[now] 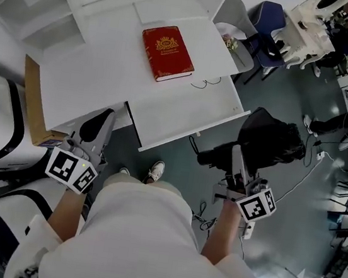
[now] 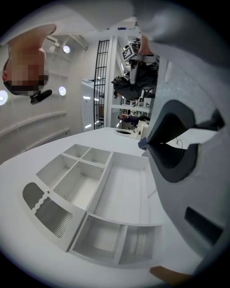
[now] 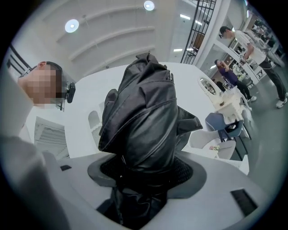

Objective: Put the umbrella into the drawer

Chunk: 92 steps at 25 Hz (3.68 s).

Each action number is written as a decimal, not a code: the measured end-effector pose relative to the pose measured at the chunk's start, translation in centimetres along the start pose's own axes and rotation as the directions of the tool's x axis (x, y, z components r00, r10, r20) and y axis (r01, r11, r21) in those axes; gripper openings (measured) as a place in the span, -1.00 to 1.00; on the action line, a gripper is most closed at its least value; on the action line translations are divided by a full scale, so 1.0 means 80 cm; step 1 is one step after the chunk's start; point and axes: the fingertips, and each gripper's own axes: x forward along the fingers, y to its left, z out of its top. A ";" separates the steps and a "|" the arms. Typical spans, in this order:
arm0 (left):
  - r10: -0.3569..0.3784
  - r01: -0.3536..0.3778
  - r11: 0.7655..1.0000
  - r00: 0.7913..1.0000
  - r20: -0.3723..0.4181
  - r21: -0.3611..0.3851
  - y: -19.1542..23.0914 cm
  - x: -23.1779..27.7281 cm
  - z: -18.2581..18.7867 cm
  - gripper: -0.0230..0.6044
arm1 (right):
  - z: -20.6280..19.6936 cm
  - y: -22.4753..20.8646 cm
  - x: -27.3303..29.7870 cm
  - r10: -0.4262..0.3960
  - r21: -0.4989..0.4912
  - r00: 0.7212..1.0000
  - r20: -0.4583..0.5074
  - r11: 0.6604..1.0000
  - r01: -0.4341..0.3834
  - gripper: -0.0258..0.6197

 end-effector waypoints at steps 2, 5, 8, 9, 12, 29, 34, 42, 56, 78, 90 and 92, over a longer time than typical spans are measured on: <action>0.026 -0.026 1.000 1.000 -0.008 -0.002 0.003 -0.001 -0.002 -0.88 | -0.013 -0.016 0.013 -0.014 0.040 1.000 -0.018 0.999 0.014 -0.05; 0.061 -0.061 0.998 0.998 -0.017 0.001 0.007 -0.004 -0.004 -0.88 | -0.039 -0.037 0.033 -0.023 0.108 0.999 -0.047 0.994 0.028 -0.06; 0.092 -0.092 0.996 0.995 -0.028 0.006 0.012 -0.006 -0.008 -0.88 | -0.062 -0.053 0.053 -0.011 0.172 0.997 -0.070 0.985 0.023 -0.06; 0.102 -0.102 0.995 0.994 -0.031 0.007 0.013 -0.006 -0.008 -0.88 | -0.070 -0.059 0.057 -0.015 0.189 0.997 -0.081 0.981 0.030 -0.05; 0.130 -0.130 0.991 0.991 -0.037 0.010 0.016 -0.006 -0.008 -0.88 | -0.089 -0.073 0.071 -0.009 0.234 0.993 -0.116 0.971 0.037 -0.06; 0.183 -0.182 0.983 0.981 -0.065 0.020 -0.001 0.023 -0.021 -0.88 | -0.215 -0.167 0.111 -0.076 0.382 0.940 -0.332 0.900 0.208 -0.06; 0.206 -0.205 0.979 0.975 -0.086 0.024 -0.001 0.028 -0.023 -0.88 | -0.250 -0.191 0.132 -0.080 0.404 0.913 -0.399 0.879 0.253 -0.06; 0.244 -0.243 0.970 0.962 -0.123 0.024 0.011 0.035 -0.030 -0.88 | -0.305 -0.243 0.159 -0.170 0.425 0.864 -0.473 0.816 0.393 -0.06; 0.321 -0.323 0.946 0.932 -0.169 0.014 0.037 0.018 -0.038 -0.88 | -0.374 -0.291 0.186 -0.267 0.379 0.771 -0.578 0.748 0.544 -0.06; 0.415 -0.427 0.904 0.885 -0.211 -0.011 0.047 -0.021 -0.059 -0.88 | -0.462 -0.349 0.212 -0.395 0.252 0.591 -0.704 0.639 0.727 -0.06; 0.448 -0.468 0.883 0.862 -0.237 -0.033 0.063 -0.032 -0.067 -0.88 | -0.486 -0.366 0.219 -0.433 0.185 0.524 -0.734 0.614 0.767 -0.05; 0.448 -0.468 0.883 0.862 -0.239 -0.036 0.066 -0.033 -0.069 -0.88 | -0.490 -0.367 0.218 -0.441 0.176 0.518 -0.733 0.612 0.771 -0.05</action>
